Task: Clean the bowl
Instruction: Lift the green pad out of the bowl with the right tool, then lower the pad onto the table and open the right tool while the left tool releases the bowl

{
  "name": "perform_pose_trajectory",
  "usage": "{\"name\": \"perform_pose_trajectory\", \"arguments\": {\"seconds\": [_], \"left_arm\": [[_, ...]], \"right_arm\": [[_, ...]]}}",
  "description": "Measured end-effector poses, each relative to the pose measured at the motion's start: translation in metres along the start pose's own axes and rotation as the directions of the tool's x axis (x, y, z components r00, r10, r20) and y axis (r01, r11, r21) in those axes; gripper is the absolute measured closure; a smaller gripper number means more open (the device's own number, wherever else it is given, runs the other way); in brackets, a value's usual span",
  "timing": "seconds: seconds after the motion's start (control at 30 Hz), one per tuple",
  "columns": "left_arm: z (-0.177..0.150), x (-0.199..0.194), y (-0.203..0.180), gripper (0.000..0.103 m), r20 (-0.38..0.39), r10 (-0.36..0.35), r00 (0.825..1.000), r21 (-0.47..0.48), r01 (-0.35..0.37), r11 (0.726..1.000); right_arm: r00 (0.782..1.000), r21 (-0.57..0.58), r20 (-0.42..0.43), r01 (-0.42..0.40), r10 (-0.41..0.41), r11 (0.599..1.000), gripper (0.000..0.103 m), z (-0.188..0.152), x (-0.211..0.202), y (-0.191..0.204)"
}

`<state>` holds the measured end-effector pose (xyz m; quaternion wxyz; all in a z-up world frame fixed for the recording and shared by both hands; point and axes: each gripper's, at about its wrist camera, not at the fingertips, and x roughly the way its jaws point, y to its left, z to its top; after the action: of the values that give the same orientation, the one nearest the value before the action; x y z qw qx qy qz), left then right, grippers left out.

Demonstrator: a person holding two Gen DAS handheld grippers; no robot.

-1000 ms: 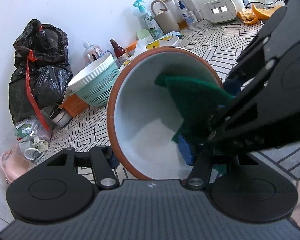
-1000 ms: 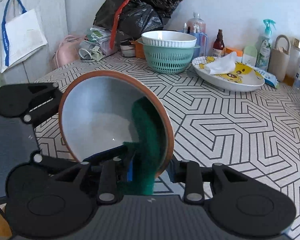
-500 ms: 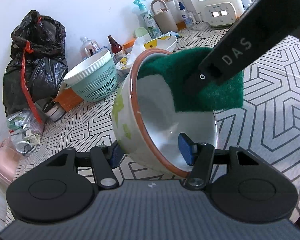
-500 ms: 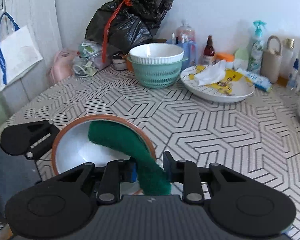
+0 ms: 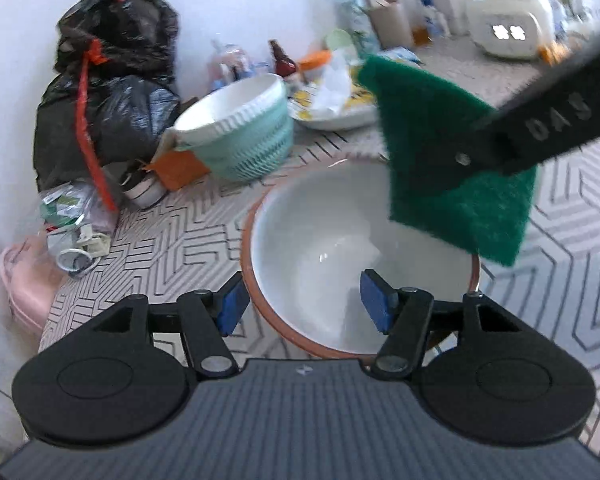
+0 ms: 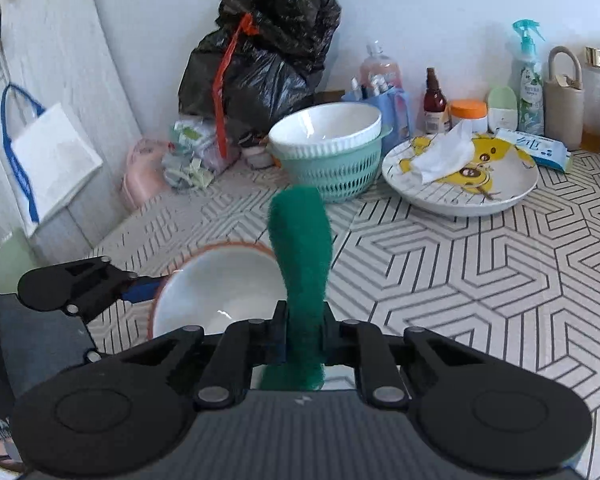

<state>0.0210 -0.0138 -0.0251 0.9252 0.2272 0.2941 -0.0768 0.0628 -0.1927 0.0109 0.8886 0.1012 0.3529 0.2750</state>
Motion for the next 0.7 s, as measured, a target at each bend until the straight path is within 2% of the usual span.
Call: {"name": "perform_pose_trajectory", "arguments": {"seconds": [0.1, 0.3, 0.4, 0.57, 0.7], "left_arm": [[0.005, 0.004, 0.007, 0.041, -0.008, 0.033, 0.999, -0.007, -0.033, 0.999], [0.004, 0.005, 0.007, 0.041, -0.013, 0.004, 1.000, -0.033, -0.005, 0.999], [0.003, 0.003, 0.004, 0.039, -0.009, 0.022, 1.000, -0.021, -0.022, 1.000], [0.004, 0.001, -0.004, 0.022, 0.002, 0.103, 0.995, 0.013, -0.103, 0.995], [0.005, -0.001, -0.003, 0.020, 0.003, 0.104, 0.995, 0.002, -0.104, 0.995]], "right_arm": [[1.000, 0.016, 0.008, 0.000, 0.000, 1.000, 0.089, 0.006, 0.001, -0.005], [1.000, 0.003, -0.010, 0.026, -0.026, 1.000, 0.089, 0.008, -0.006, -0.011], [0.998, -0.016, -0.029, 0.048, -0.048, 0.999, 0.089, 0.008, -0.014, -0.015], [0.995, -0.042, -0.069, 0.072, -0.075, 0.997, 0.089, 0.008, -0.026, -0.022], [0.990, -0.026, -0.139, 0.026, -0.029, 0.999, 0.089, 0.001, -0.020, -0.029]]}}
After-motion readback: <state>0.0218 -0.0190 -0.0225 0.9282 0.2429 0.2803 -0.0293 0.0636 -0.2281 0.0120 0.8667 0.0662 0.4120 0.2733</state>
